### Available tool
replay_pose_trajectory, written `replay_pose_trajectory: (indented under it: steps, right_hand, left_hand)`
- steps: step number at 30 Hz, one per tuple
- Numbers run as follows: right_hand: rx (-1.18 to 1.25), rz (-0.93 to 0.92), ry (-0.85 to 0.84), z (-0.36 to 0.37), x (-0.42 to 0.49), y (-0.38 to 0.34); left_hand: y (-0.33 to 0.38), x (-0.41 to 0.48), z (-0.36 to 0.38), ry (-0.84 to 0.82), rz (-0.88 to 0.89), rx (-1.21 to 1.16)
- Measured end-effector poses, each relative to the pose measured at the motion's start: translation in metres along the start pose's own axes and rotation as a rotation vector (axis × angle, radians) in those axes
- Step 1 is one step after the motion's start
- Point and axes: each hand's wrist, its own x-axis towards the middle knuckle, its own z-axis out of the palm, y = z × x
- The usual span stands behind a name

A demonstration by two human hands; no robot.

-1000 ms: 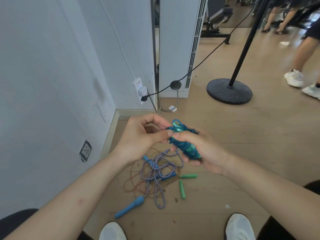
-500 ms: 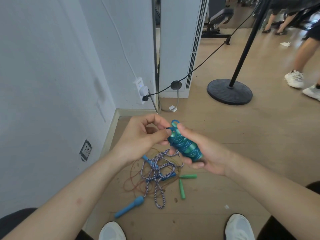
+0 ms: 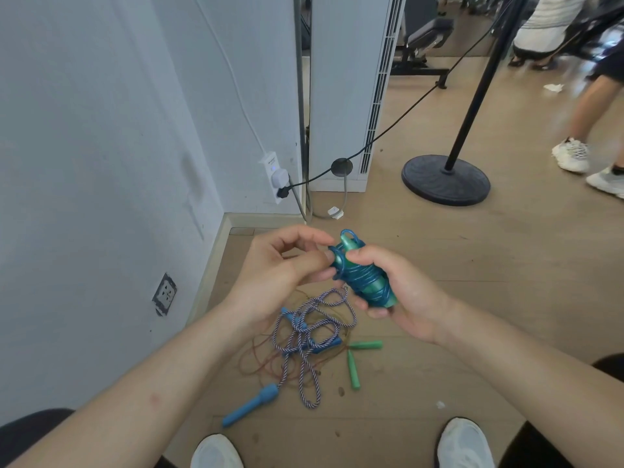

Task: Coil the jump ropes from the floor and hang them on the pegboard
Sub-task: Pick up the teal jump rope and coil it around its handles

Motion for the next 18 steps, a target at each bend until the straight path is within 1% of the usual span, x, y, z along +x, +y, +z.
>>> replay_pose_trajectory:
  steps: [2, 6, 10, 14, 18]
  right_hand:
    - [-0.006, -0.019, 0.006, -0.0006, -0.0002, -0.0002]
    - [-0.017, -0.056, 0.023, 0.0009, -0.0006, -0.0002]
    - [0.027, -0.042, 0.021, 0.0002, 0.0003, 0.0013]
    - [0.103, 0.033, -0.052, 0.0007, -0.002, -0.0021]
    - [0.183, 0.051, -0.101, 0.0003, -0.0009, -0.0027]
  left_hand:
    - [0.0006, 0.0001, 0.0009, -0.009, -0.014, -0.029]
    - [-0.0014, 0.0011, 0.0027, 0.032, 0.03, 0.03]
    - [-0.0021, 0.0021, 0.0003, 0.008, 0.05, 0.034]
    - [-0.0007, 0.0005, 0.0004, -0.015, 0.121, 0.068]
    - [-0.0013, -0.0002, 0.0023, 0.055, 0.185, 0.079]
